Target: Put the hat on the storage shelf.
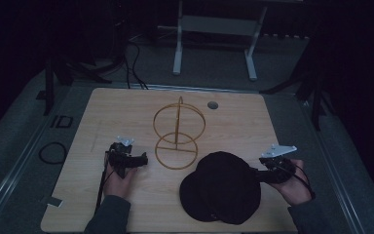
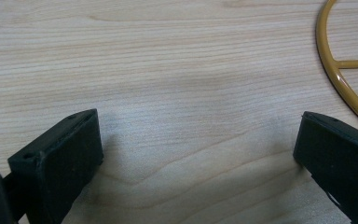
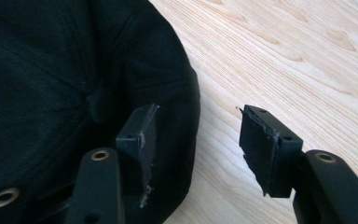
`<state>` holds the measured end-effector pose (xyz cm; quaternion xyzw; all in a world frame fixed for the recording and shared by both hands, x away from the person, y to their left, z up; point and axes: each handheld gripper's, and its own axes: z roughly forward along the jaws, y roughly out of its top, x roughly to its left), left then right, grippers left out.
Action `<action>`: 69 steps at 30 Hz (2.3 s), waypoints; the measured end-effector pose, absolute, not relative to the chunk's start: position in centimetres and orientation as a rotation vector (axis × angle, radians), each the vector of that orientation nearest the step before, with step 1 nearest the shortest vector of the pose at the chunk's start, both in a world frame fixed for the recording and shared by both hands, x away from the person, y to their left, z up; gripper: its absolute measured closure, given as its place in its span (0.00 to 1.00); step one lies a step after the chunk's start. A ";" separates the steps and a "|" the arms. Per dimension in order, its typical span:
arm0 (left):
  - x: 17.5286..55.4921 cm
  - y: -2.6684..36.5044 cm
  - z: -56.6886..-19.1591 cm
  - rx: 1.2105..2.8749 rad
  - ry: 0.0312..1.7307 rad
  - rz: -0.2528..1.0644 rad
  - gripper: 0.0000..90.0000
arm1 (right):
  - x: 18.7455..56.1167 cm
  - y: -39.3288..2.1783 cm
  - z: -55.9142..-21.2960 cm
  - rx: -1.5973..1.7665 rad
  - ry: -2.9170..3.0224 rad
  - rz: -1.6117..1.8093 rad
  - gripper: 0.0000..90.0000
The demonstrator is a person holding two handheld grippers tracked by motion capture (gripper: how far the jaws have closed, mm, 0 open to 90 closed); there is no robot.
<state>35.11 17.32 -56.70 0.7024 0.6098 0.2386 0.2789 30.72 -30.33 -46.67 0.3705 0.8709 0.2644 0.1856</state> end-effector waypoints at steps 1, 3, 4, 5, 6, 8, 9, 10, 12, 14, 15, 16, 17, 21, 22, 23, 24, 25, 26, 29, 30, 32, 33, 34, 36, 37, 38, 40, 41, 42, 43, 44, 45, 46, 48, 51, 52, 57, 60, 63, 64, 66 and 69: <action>35.1 17.3 -56.7 1.885 1.636 0.640 0.01 | 30.7 -30.3 -46.6 1.039 2.460 0.743 0.50; 35.1 17.3 -56.7 1.885 1.636 0.640 0.01 | 30.7 -30.1 -46.6 1.027 2.472 0.731 0.49; 35.1 17.3 -56.7 1.885 1.636 0.640 0.01 | 30.7 -29.9 -46.6 1.009 2.486 0.726 0.49; 35.1 17.3 -56.7 1.886 1.636 0.640 0.01 | 30.7 -29.9 -46.6 1.009 2.486 0.726 0.49; 35.1 17.3 -56.7 1.886 1.636 0.639 0.01 | 30.7 -29.8 -46.6 1.004 2.491 0.722 0.49; 35.1 17.3 -56.7 1.886 1.637 0.639 0.01 | 30.6 -29.7 -46.5 0.992 2.504 0.723 0.47; 35.1 17.3 -56.7 1.886 1.636 0.640 0.01 | 30.6 -29.6 -46.4 0.990 2.507 0.727 0.46; 35.1 17.3 -56.7 1.886 1.637 0.639 0.01 | 30.5 -29.6 -46.4 0.988 2.515 0.733 0.45; 35.1 17.3 -56.7 1.885 1.638 0.640 0.01 | 30.4 -29.5 -46.3 0.979 2.536 0.743 0.43; 35.1 17.3 -56.7 1.885 1.638 0.640 0.01 | 30.3 -29.4 -46.2 0.972 2.557 0.752 0.39; 35.1 17.3 -56.7 1.885 1.638 0.640 0.01 | 30.3 -29.3 -46.2 0.962 2.576 0.760 0.37; 35.1 17.3 -56.7 1.885 1.638 0.640 0.01 | 30.3 -29.2 -46.2 0.955 2.590 0.766 0.33; 35.1 17.3 -56.7 1.885 1.639 0.640 0.01 | 30.2 -29.1 -46.1 0.941 2.596 0.762 0.31; 35.1 17.3 -56.7 1.884 1.639 0.641 0.01 | 30.0 -28.6 -46.1 0.905 2.628 0.768 0.25; 35.1 17.3 -56.7 1.884 1.639 0.641 0.01 | 30.0 -28.6 -46.1 0.898 2.635 0.768 0.24; 35.1 17.3 -56.7 1.884 1.639 0.641 0.01 | 30.0 -28.5 -46.1 0.897 2.639 0.771 0.23; 35.1 17.3 -56.7 1.884 1.639 0.641 0.01 | 30.0 -28.4 -46.1 0.898 2.642 0.773 0.23; 35.1 17.3 -56.7 1.885 1.639 0.641 0.01 | 30.0 -28.3 -46.1 0.892 2.653 0.771 0.22; 35.1 17.3 -56.7 1.885 1.639 0.641 0.01 | 29.9 -28.1 -46.1 0.871 2.669 0.779 0.21; 35.1 17.3 -56.7 1.885 1.639 0.640 0.01 | 29.8 -27.9 -46.0 0.859 2.684 0.795 0.20; 35.1 17.3 -56.7 1.884 1.639 0.641 0.01 | 29.9 -27.8 -46.0 0.853 2.693 0.799 0.19; 35.1 17.3 -56.7 1.884 1.639 0.641 0.01 | 29.9 -27.6 -46.1 0.844 2.707 0.795 0.17; 35.1 17.3 -56.7 1.884 1.639 0.641 0.01 | 29.9 -27.5 -46.1 0.840 2.716 0.800 0.17; 35.1 17.3 -56.7 1.884 1.639 0.641 0.01 | 30.0 -27.4 -46.1 0.835 2.728 0.800 0.16; 35.1 17.3 -56.7 1.885 1.639 0.641 0.01 | 30.1 -27.1 -46.2 0.835 2.742 0.805 0.15; 35.1 17.3 -56.7 1.884 1.639 0.641 0.01 | 30.1 -27.0 -46.2 0.824 2.749 0.806 0.15; 35.1 17.3 -56.7 1.884 1.639 0.641 0.01 | 30.1 -26.8 -46.3 0.820 2.753 0.811 0.14; 35.1 17.3 -56.7 1.884 1.639 0.641 0.01 | 30.1 -26.4 -46.3 0.793 2.768 0.797 0.13; 35.1 17.3 -56.7 1.884 1.639 0.640 0.01 | 30.1 -26.2 -46.4 0.783 2.773 0.792 0.13; 35.1 17.3 -56.7 1.884 1.639 0.641 0.01 | 30.2 -26.0 -46.5 0.777 2.779 0.790 0.13; 35.1 17.3 -56.7 1.885 1.639 0.641 0.01 | 30.2 -25.8 -46.5 0.769 2.786 0.790 0.13; 35.1 17.3 -56.7 1.884 1.639 0.641 0.01 | 30.3 -25.7 -46.5 0.768 2.788 0.795 0.13; 35.1 17.3 -56.7 1.884 1.639 0.641 0.01 | 30.4 -25.6 -46.6 0.761 2.794 0.801 0.13; 35.1 17.3 -56.7 1.884 1.639 0.641 0.01 | 30.5 -25.2 -46.6 0.757 2.800 0.807 0.13; 35.1 17.3 -56.7 1.885 1.639 0.641 0.01 | 30.6 -25.1 -46.7 0.749 2.809 0.809 0.13; 35.1 17.3 -56.7 1.884 1.639 0.640 0.01 | 30.8 -24.6 -46.9 0.742 2.818 0.802 0.12; 35.1 17.3 -56.7 1.884 1.639 0.641 0.01 | 30.9 -24.4 -46.9 0.742 2.815 0.805 0.12; 35.1 17.3 -56.7 1.884 1.639 0.641 0.01 | 31.4 -23.7 -47.4 0.730 2.848 0.807 0.12; 35.1 17.3 -56.7 1.884 1.639 0.641 0.01 | 31.7 -23.2 -47.7 0.725 2.870 0.803 0.11; 35.1 17.3 -56.7 1.884 1.639 0.641 0.01 | 31.9 -22.7 -48.1 0.718 2.908 0.789 0.11; 35.1 17.3 -56.7 1.884 1.639 0.641 0.01 | 31.8 -22.5 -48.2 0.724 2.912 0.778 0.11; 35.1 17.3 -56.7 1.884 1.639 0.641 0.01 | 31.8 -22.3 -48.5 0.699 2.928 0.757 0.11; 35.1 17.3 -56.7 1.884 1.639 0.641 0.01 | 31.7 -22.1 -48.7 0.669 2.941 0.742 0.11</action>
